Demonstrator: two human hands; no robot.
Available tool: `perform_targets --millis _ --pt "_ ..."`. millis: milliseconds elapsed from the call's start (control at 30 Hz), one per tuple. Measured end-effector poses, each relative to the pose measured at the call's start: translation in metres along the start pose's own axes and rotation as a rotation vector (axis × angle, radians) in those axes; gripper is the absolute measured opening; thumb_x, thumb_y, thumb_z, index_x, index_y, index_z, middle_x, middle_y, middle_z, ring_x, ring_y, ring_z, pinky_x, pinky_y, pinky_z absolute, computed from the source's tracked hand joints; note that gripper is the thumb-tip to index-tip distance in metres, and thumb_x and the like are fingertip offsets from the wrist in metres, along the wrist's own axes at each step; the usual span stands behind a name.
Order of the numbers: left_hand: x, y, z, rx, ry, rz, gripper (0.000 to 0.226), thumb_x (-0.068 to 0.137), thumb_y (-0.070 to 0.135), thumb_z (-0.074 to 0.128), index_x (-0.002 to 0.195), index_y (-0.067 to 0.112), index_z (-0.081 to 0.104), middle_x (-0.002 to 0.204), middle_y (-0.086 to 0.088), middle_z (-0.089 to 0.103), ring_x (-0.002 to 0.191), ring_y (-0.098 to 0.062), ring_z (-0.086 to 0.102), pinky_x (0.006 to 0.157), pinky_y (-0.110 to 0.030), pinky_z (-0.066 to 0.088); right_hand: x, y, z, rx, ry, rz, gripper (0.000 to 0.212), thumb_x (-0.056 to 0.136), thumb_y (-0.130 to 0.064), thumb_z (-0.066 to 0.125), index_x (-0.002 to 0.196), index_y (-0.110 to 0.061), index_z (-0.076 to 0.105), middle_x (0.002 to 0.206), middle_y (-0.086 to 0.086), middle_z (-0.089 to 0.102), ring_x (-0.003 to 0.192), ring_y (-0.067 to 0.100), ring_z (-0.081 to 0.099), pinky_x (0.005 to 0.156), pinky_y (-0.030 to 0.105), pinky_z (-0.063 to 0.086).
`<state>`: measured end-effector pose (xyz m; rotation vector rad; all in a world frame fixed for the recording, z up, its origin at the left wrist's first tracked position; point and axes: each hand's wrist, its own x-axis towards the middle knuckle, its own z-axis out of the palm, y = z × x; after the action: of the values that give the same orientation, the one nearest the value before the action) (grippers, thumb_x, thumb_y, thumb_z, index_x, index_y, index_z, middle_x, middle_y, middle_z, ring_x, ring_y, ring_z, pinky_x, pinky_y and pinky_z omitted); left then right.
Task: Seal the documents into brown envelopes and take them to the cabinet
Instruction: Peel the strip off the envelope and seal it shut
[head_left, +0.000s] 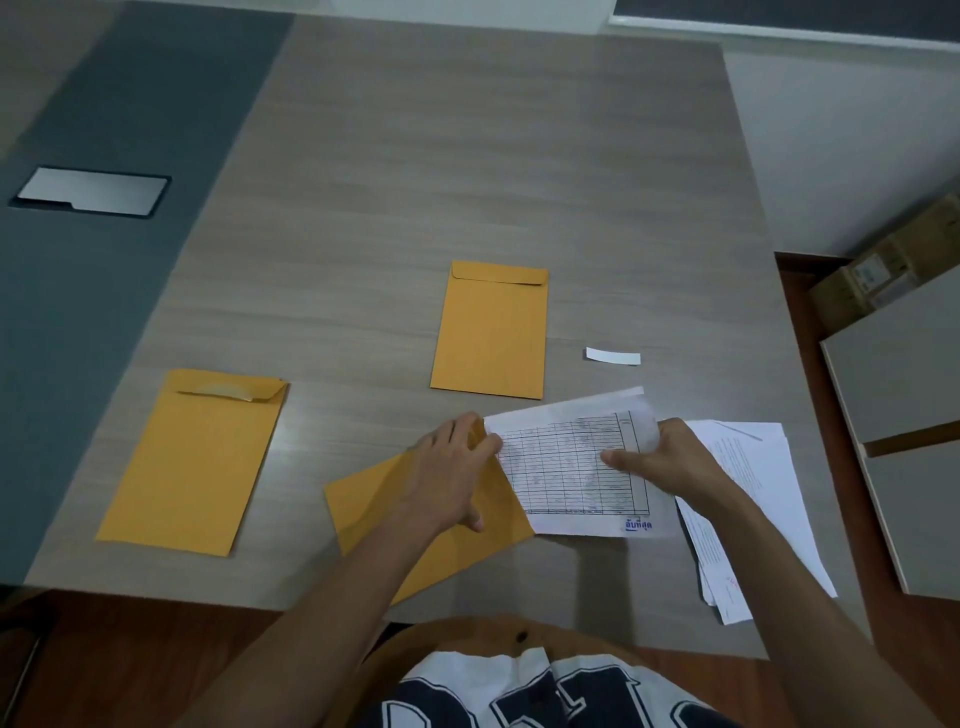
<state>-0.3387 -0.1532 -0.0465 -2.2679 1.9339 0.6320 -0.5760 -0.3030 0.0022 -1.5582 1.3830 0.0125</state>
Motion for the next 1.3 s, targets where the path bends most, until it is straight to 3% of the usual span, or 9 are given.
perform_targets --millis 300,367,467,567,667,833,1000,1100,1300 --pt "0.006 -0.004 -0.003 -0.007 -0.022 0.093 0.102 0.051 0.048 0.091 0.134 0.033 0.034 0.153 -0.007 0.020 0.141 -0.026 0.024 0.112 -0.038 0.030 0.022 -0.014 0.016 0.068 -0.180 0.047 0.029 0.077 -0.014 0.080 0.105 -0.011 0.073 0.101 0.005 0.075 0.081 0.019 0.074 0.072 0.034 0.059" --pt "0.001 -0.006 -0.004 -0.059 -0.009 0.064 0.115 0.052 0.056 0.087 0.145 0.041 0.020 0.154 -0.007 0.018 0.143 -0.026 0.018 0.116 -0.041 0.026 0.023 -0.014 0.024 0.089 -0.159 0.052 0.026 0.077 -0.015 0.080 0.102 -0.014 0.073 0.101 0.004 0.075 0.079 0.018 0.073 0.067 0.030 0.058" --pt "-0.013 -0.005 0.003 -0.067 -0.041 0.002 0.141 0.048 0.074 0.078 0.147 0.047 -0.019 0.161 -0.012 0.001 0.147 -0.036 -0.006 0.117 -0.057 0.009 0.019 -0.009 0.028 0.044 -0.062 0.034 0.021 0.077 -0.029 0.080 0.095 -0.026 0.070 0.092 -0.006 0.071 0.076 0.012 0.069 0.057 0.023 0.052" --pt "-0.020 0.001 0.013 0.025 -0.068 0.000 0.148 0.047 0.078 0.075 0.142 0.042 -0.033 0.160 -0.017 -0.014 0.146 -0.039 -0.017 0.114 -0.065 0.002 0.018 -0.001 0.032 0.005 -0.056 0.032 0.023 0.082 -0.027 0.075 0.103 -0.027 0.065 0.102 -0.006 0.068 0.080 0.012 0.067 0.061 0.024 0.052" --pt "-0.014 0.007 0.012 0.036 -0.068 0.004 0.148 0.050 0.075 0.076 0.142 0.040 -0.034 0.160 -0.018 -0.009 0.146 -0.041 -0.013 0.112 -0.067 0.001 0.017 0.002 0.037 0.041 -0.069 0.039 0.027 0.085 -0.020 0.072 0.111 -0.022 0.065 0.108 -0.001 0.069 0.086 0.016 0.068 0.068 0.030 0.055" --pt "-0.010 0.017 0.004 -0.009 -0.050 0.073 0.144 0.053 0.072 0.077 0.144 0.039 -0.031 0.157 -0.017 -0.003 0.145 -0.040 -0.009 0.113 -0.066 0.003 0.013 -0.009 0.049 0.122 -0.101 0.006 0.022 0.084 -0.016 0.073 0.106 -0.020 0.068 0.106 0.002 0.072 0.083 0.011 0.069 0.065 0.025 0.054" --pt "-0.005 0.023 -0.006 -0.053 -0.003 0.111 0.145 0.052 0.073 0.075 0.143 0.039 -0.032 0.156 -0.018 0.001 0.145 -0.037 -0.005 0.115 -0.064 0.004 0.007 -0.022 0.070 0.102 -0.117 -0.045 0.032 0.084 -0.023 0.074 0.115 -0.016 0.068 0.109 0.004 0.071 0.093 0.023 0.069 0.081 0.041 0.058" --pt "-0.005 0.019 -0.008 -0.065 -0.007 0.111 0.144 0.053 0.073 0.075 0.143 0.039 -0.032 0.157 -0.016 -0.002 0.146 -0.035 -0.006 0.115 -0.064 0.004 0.006 -0.028 0.059 0.036 -0.134 -0.039 0.024 0.090 -0.025 0.067 0.112 -0.017 0.068 0.105 -0.001 0.070 0.091 0.021 0.069 0.074 0.036 0.059" --pt "-0.007 0.018 -0.009 -0.073 0.011 0.158 0.144 0.051 0.070 0.077 0.144 0.041 -0.029 0.155 -0.015 0.005 0.145 -0.035 0.001 0.116 -0.062 0.005 0.006 -0.031 0.049 0.105 -0.240 0.065 0.014 0.095 -0.014 0.060 0.095 -0.003 0.069 0.084 0.012 0.073 0.073 0.024 0.073 0.070 0.039 0.062"
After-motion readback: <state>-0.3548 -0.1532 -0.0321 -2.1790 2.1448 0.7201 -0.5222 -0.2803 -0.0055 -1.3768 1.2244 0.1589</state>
